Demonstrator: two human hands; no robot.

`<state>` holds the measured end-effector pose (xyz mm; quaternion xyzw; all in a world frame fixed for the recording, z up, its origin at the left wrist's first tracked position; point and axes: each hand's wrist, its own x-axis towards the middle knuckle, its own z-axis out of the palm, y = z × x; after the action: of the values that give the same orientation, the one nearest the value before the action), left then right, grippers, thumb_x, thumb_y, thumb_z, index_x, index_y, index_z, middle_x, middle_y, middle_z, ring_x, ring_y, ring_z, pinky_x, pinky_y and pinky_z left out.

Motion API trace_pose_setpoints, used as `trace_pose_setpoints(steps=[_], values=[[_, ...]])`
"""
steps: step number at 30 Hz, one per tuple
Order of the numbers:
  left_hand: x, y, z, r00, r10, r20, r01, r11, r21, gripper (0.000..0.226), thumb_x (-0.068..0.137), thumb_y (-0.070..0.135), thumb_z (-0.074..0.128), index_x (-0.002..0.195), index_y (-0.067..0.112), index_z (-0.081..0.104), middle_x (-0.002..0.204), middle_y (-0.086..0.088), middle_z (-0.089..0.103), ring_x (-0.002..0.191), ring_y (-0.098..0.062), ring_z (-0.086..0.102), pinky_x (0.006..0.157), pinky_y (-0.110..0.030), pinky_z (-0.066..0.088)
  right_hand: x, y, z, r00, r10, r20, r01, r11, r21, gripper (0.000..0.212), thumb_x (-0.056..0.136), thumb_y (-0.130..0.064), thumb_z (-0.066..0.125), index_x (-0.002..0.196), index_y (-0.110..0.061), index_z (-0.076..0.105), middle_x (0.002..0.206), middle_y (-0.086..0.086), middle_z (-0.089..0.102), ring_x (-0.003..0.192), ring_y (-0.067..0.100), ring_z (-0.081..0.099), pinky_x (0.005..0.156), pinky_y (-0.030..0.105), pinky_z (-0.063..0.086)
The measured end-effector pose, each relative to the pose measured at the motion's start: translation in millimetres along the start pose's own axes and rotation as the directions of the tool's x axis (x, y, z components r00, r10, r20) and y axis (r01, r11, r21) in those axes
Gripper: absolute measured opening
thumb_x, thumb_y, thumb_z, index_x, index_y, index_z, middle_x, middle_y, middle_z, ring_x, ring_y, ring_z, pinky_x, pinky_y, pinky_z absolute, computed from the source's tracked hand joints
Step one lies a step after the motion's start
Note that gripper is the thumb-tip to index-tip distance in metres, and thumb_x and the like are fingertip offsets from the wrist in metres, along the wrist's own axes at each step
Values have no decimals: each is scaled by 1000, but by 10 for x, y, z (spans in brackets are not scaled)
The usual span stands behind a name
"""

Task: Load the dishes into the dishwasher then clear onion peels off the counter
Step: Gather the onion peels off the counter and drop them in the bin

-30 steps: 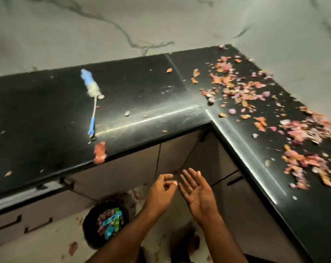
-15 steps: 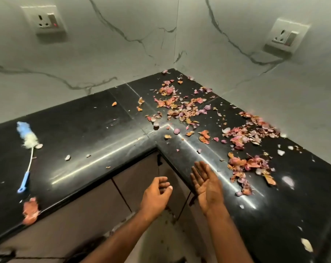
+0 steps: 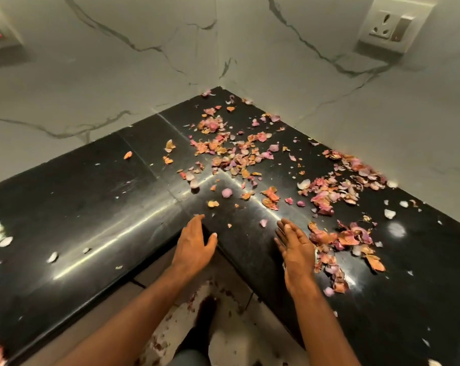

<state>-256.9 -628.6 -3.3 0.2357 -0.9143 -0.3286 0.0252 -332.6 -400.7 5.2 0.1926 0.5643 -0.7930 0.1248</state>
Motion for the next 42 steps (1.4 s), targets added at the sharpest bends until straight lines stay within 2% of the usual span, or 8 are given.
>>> trace_pose_setpoints(steps=[5, 11, 18, 21, 24, 29, 35, 42], values=[[643, 48, 274, 985, 40, 165, -103, 915, 391, 95, 99, 72, 29, 165, 9, 0, 171, -20, -9, 158, -37, -11, 128, -54, 0, 224, -149, 117, 982, -120, -145, 114, 992, -47, 17, 105, -17, 61, 113, -22, 74, 115, -5, 77, 115, 13, 70, 108, 42, 53], [1118, 411, 578, 942, 197, 270, -296, 866, 404, 99, 97, 77, 14, 164, 8, -9, 167, -29, -18, 154, -42, -23, 125, -58, -10, 333, -217, 51, 905, -271, -328, 238, 961, -140, 20, 104, -23, 62, 118, -30, 75, 121, -6, 75, 116, 10, 69, 105, 41, 55], [1300, 904, 987, 610, 595, 523, -740, 664, 108, 86, 101, 69, 18, 165, 19, -10, 172, -6, -19, 156, -22, -25, 129, -48, -5, 76, -289, -284, 712, -331, -619, 265, 943, -199, 22, 106, -23, 59, 120, -33, 73, 107, -7, 78, 92, 10, 73, 80, 35, 60], [1228, 1082, 1003, 471, 734, 490, -715, 643, -275, 69, 109, 48, 40, 166, 33, 5, 172, 13, -5, 157, -4, -9, 130, -35, 4, 13, -418, -596, 609, -475, -635, 187, 864, -467, 28, 106, -28, 57, 132, -32, 68, 127, -11, 71, 114, 1, 66, 102, 36, 56], [1308, 1046, 956, 535, 787, 308, -777, 601, -186, 64, 109, 43, 43, 165, 30, 15, 173, 8, -2, 158, -5, -11, 128, -33, -5, 127, -429, -977, 650, -533, -542, -106, 642, -759, 54, 106, -42, 52, 156, -27, 43, 167, 2, 33, 152, 19, 34, 122, 43, 33], [1493, 785, 934, 764, 570, 303, -601, 800, 9, 75, 104, 65, 22, 165, 21, 13, 174, -5, -1, 160, -19, -8, 129, -48, 2, 475, -280, -1147, 765, -310, -564, -469, 332, -818, 92, 99, -75, 18, 166, -16, -1, 173, 12, -9, 160, 29, -8, 129, 55, 2], [1487, 834, 1000, 675, 648, 353, -704, 709, 45, 73, 104, 65, 18, 164, 22, 19, 171, -3, 22, 159, -13, 10, 130, -39, 5, 721, -219, -584, 902, -360, -239, -61, 442, -895, 77, 103, -71, 18, 166, -29, 1, 174, -1, 0, 160, 22, -3, 127, 50, -5], [1483, 853, 1006, 693, 635, 342, -685, 727, 40, 69, 105, 64, 20, 162, 25, 20, 169, -3, 27, 157, -14, 20, 130, -40, 12, 561, -436, -454, 927, -373, -37, 220, 623, -751, 59, 108, -58, 38, 162, -41, 25, 157, -12, 42, 142, 9, 41, 115, 38, 38]])
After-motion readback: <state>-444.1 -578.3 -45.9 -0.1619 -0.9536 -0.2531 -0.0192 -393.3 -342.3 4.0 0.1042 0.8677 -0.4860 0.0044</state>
